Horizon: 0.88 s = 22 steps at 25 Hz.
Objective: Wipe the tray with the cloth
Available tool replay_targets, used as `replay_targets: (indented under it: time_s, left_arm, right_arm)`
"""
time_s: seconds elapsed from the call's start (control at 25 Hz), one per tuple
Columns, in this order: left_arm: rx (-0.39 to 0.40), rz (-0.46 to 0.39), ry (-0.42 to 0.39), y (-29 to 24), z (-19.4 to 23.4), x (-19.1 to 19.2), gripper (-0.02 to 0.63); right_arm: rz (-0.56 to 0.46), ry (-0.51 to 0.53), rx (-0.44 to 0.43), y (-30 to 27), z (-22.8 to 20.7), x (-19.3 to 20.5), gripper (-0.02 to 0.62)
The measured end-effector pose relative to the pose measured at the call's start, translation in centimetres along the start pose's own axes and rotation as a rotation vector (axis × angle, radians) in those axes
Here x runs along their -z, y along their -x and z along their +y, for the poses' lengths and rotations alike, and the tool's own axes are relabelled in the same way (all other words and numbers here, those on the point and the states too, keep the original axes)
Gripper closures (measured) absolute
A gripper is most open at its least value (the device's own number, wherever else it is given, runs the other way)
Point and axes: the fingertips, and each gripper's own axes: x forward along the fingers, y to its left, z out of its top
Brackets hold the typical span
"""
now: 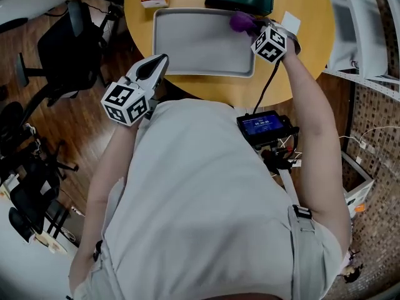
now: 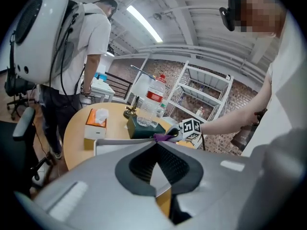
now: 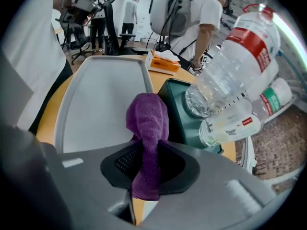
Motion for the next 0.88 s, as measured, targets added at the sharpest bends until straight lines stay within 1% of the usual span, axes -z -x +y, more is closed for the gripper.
replay_targets:
  time_s: [0.28,0.36,0.48,0.56,0.72,0.88]
  left_arm:
    - [-0.063,-0.001,0.023,1.0,-0.5,-0.1,0.606]
    - [-0.071,-0.001,0.028,1.0,-0.4,0.0,0.606]
    - [-0.070,-0.004,0.028,1.3,-0.7,-0.2,0.606]
    - [-0.066,-0.005,0.023,1.6,-1.1,-0.2,0.606]
    - [-0.050,-0.005,0.019,1.1,-1.1,-0.2,0.606]
    - [-0.032,-0.003,0.015,0.5,-0.8,-0.1,0.606]
  right_arm:
    - [0.080,0.196,-0.008,-2.7,-1.4,0.4,0.517]
    - [0.095,0.231,0.000,-3.6,-1.2,0.7,0.517]
    - [0.086,0.209,0.022,-3.7,-0.6,0.8,0.521]
    - [0.071,0.193,0.022,-3.3,-0.1,0.7,0.522]
    - [0.048,0.206,-0.042,-3.1,2.1,0.6,0.522]
    - [0.013,0.215,-0.113,-2.7,5.9,0.6,0.522]
